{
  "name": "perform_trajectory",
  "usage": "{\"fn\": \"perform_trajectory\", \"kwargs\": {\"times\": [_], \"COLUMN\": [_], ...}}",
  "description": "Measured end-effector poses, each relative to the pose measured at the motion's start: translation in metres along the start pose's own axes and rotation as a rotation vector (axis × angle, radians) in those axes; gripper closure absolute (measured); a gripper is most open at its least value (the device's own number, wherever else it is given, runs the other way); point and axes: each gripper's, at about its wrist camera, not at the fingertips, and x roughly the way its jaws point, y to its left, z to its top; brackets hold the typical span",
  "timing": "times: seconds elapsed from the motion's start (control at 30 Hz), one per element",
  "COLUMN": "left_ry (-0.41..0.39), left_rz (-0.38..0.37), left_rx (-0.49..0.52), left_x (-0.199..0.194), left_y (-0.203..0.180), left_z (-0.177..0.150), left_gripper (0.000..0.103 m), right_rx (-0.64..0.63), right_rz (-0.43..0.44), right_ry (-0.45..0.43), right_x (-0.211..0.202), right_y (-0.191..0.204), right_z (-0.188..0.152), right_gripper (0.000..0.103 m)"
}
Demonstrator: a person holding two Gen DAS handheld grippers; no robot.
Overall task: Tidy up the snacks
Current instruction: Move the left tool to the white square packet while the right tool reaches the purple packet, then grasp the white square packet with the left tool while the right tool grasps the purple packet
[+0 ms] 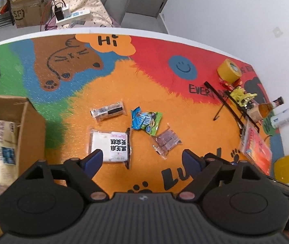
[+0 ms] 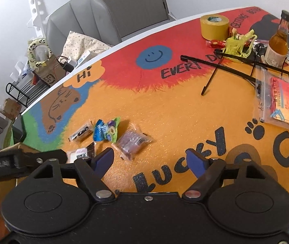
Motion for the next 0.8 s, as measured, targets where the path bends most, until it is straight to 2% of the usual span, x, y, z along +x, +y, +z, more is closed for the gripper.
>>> {"fn": "perform_trajectory", "kwargs": {"times": [0.23,0.57,0.8], "left_ry": [0.023,0.043,0.032], "left_rz": [0.060,0.127,0.171], "left_rx": [-0.030,-0.096,-0.114], "left_x": [0.034,0.073,0.086], "left_y": [0.005,0.028,0.033], "left_z": [0.003,0.005,0.007], "left_gripper": [0.021,0.022,0.026], "right_rx": [0.039,0.068,0.050], "right_rz": [0.045,0.082,-0.019], "right_ry": [0.083,0.170,0.204], "right_x": [0.028,0.067,0.087], "right_y": [-0.002,0.012,0.024], "right_z": [0.010,0.022,0.025], "right_gripper": [0.035,0.038,0.038]}}
